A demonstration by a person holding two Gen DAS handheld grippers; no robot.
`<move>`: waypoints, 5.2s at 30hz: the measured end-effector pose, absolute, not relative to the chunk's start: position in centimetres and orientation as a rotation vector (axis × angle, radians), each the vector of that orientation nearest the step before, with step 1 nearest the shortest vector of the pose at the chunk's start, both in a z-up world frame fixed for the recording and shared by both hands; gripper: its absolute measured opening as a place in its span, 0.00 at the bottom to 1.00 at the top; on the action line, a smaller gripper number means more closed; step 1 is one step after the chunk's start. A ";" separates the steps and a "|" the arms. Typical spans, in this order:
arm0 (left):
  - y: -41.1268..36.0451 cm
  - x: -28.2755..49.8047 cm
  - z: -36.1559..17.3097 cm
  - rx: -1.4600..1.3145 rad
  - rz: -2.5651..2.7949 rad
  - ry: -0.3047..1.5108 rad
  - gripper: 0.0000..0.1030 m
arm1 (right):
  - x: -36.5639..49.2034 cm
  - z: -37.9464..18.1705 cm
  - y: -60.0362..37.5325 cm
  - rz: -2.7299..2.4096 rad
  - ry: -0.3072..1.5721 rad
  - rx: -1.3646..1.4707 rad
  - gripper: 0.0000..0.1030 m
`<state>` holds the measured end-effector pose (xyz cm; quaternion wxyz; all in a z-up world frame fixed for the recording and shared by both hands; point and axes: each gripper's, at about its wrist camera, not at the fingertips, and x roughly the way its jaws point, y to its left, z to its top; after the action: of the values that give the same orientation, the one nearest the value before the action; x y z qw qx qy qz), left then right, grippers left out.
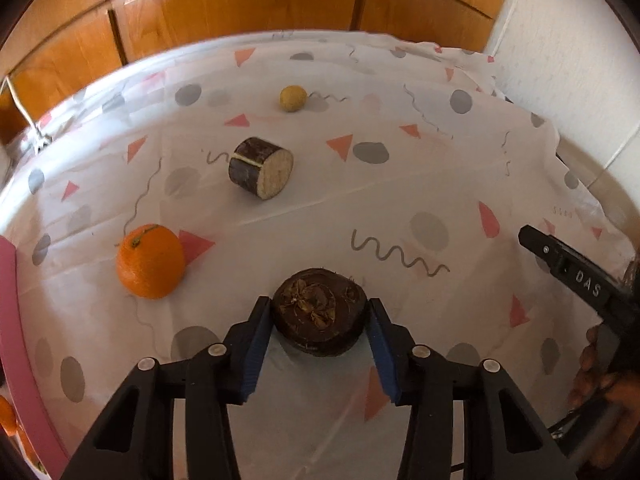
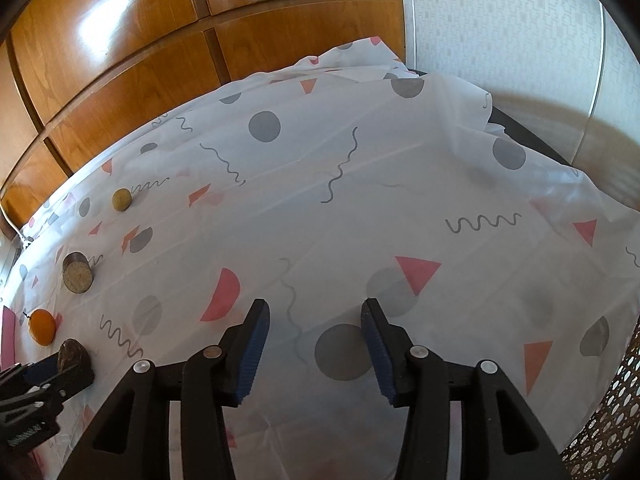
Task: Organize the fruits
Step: 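Move the left tool to another dark round fruit and close on it, then carry the dark round fruit with the left tool toward the tray, then hold the dark fruit over the tray with the left tool while the right tool closes on an orange, then lower the dark fruit into the tray and open the left tool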
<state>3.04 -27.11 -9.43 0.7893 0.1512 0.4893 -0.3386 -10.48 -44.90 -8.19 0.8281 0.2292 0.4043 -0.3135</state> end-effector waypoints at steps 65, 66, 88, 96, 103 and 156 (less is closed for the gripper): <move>-12.1 2.5 -2.5 0.018 -0.570 0.938 0.46 | -4.7 -7.7 -38.1 -0.415 1.007 0.375 0.50; -11.5 2.6 -2.4 0.006 -0.559 0.935 0.46 | -4.6 -7.7 -38.0 -0.409 1.009 0.375 0.50; 0.6 3.6 -2.4 -0.168 -0.318 0.922 0.46 | 1.0 -7.6 -28.9 -0.097 1.061 0.277 0.51; 4.3 3.2 -2.4 -0.211 -0.243 0.910 0.46 | 3.5 -6.8 -25.7 -0.011 1.026 0.198 0.55; 6.3 2.7 -2.7 -0.234 -0.193 0.909 0.46 | 5.7 -6.7 -24.3 0.000 1.019 0.165 0.56; 8.0 2.3 -3.7 -0.274 -0.162 0.943 0.46 | -1.9 -6.9 -26.8 -0.052 1.058 0.075 0.40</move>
<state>2.30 8.04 -3.70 0.8788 -0.1316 0.4521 -0.0777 -1.86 -26.82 -6.86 0.8624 0.0357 0.5044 -0.0249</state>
